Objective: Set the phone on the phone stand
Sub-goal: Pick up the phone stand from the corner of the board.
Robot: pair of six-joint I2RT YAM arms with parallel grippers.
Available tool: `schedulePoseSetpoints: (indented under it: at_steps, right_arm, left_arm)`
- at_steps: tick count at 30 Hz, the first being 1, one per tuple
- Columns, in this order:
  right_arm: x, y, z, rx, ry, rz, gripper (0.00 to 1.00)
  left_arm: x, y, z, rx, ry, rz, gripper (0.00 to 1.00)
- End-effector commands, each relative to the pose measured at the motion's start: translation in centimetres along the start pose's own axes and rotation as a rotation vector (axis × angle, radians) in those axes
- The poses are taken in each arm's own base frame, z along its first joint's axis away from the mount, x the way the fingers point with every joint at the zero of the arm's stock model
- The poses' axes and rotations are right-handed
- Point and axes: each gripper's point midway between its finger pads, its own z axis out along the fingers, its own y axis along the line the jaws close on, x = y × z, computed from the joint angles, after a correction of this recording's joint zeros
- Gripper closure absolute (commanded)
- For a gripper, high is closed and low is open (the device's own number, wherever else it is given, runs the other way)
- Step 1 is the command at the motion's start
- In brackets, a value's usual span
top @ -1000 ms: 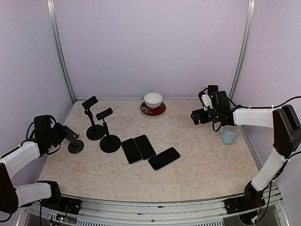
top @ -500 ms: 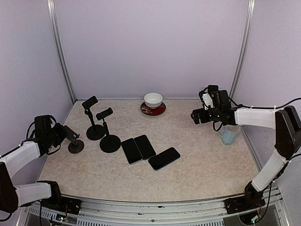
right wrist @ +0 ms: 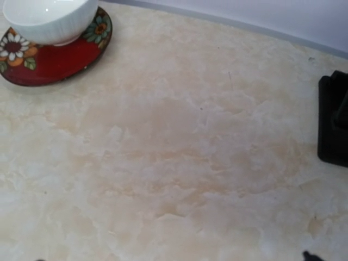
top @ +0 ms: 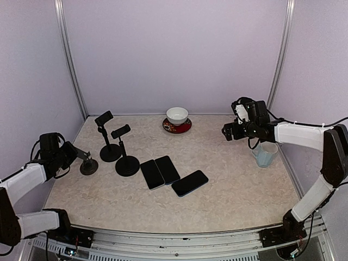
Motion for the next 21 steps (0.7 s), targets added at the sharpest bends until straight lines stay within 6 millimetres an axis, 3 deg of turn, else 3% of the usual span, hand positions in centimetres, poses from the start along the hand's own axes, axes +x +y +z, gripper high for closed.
schedulePoseSetpoints:
  at_steps: [1,8,12,21]
  right_arm:
    - [-2.0,0.4,-1.1,-0.007,-0.045,-0.002,0.0]
    - [-1.9,0.7,-1.2,-0.024,-0.044,0.001,0.0]
    - [-2.1,0.9,-2.1,-0.041,-0.056,-0.003,0.0]
    - [-3.4,2.1,-4.2,-0.114,-0.124,0.023,0.0]
  left_arm:
    - [-0.8,-0.4,-0.3,0.019,-0.034,-0.004,1.0]
    - [-1.1,-0.7,-0.8,0.039,-0.055,-0.004,1.0]
    - [-1.8,-1.9,-1.3,0.08,-0.074,-0.004,1.0]
    - [-4.1,-5.2,-4.7,0.157,-0.166,0.038,1.0]
